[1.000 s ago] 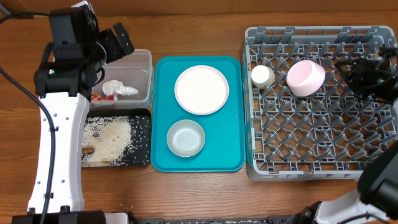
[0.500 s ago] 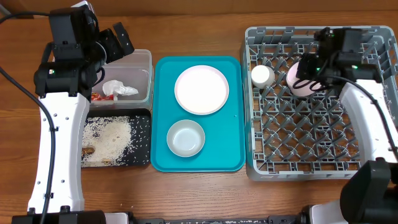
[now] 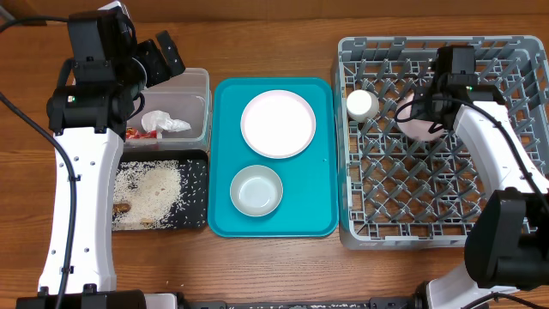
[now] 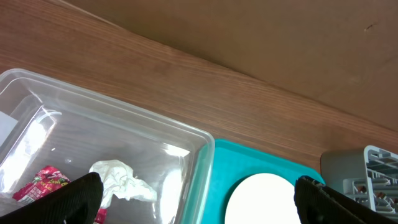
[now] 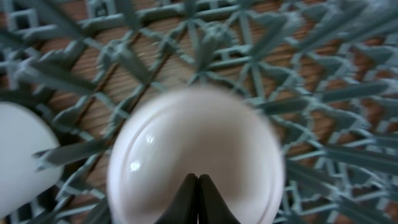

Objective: Sort waste into correct bins and load items into the dishwasher
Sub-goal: 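Release the pink bowl in the rack and raise the right gripper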

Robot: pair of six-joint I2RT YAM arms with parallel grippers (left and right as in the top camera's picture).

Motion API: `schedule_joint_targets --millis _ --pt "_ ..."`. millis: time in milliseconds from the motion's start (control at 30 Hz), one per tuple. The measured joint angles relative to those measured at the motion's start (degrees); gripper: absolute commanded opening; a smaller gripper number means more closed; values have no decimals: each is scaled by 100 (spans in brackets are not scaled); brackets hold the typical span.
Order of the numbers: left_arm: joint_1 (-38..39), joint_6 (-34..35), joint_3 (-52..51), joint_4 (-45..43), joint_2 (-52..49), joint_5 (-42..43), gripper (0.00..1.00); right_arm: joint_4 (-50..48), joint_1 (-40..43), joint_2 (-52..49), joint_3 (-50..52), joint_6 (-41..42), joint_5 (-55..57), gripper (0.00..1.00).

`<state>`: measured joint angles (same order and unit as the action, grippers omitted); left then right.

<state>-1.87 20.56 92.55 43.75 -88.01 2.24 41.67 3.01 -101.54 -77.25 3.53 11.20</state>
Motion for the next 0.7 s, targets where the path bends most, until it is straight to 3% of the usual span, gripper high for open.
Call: schedule_joint_targets --millis 300,500,567,600,667,700 --pt "0 0 0 -2 0 2 100 103 -63 120 0 184 295 9" --pt "0 0 0 -2 0 2 100 269 -352 820 0 245 -1425 24" --pt "0 0 0 0 0 0 100 247 -413 1080 0 254 -2483 74" --pt "0 0 0 -2 0 0 100 201 -431 1180 0 269 -3139 88" --pt "0 0 0 -2 0 2 100 125 -452 1279 -2 269 -4295 99" --pt "0 0 0 -2 0 0 100 118 -457 1279 -4 264 -4758 100"
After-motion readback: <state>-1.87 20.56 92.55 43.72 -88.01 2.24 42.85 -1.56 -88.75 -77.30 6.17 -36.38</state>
